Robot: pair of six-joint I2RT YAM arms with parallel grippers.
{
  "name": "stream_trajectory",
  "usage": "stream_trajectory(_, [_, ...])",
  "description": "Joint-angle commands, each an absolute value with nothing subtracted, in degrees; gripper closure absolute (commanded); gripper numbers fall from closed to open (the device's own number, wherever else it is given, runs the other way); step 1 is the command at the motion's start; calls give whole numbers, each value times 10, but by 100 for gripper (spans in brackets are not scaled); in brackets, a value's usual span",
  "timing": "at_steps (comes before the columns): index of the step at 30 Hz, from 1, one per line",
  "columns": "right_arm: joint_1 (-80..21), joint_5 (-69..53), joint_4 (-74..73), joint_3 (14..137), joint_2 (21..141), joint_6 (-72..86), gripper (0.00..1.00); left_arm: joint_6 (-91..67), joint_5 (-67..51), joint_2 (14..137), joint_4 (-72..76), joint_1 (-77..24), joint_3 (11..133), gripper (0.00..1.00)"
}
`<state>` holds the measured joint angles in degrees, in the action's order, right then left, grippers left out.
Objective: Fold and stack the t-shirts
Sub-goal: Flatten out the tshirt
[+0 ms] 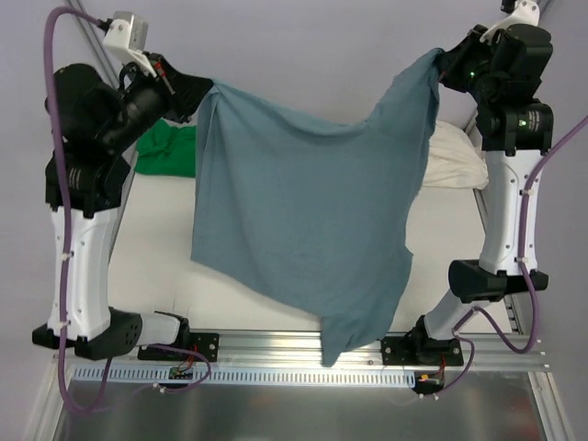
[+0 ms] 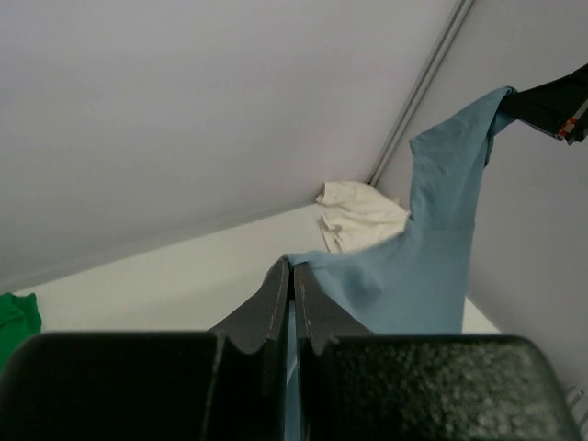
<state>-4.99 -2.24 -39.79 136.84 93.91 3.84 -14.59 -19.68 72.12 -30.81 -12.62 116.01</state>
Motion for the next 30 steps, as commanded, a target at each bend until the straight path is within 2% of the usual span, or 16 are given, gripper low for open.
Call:
stream_trajectory(1, [-34, -34, -343, 1440, 918, 43, 100, -135, -221, 747, -267, -120, 1237, 100])
stream_trajectory(6, [-22, -36, -331, 1465, 885, 60, 100, -151, -236, 755, -272, -120, 1289, 100])
stream_trajectory(21, [-22, -43, -412, 1434, 616, 91, 100, -246, -245, 541, -323, -120, 1268, 100])
stream_trajectory(30, [-23, -39, -456, 1440, 611, 97, 100, -258, -236, 522, -358, -120, 1313, 100])
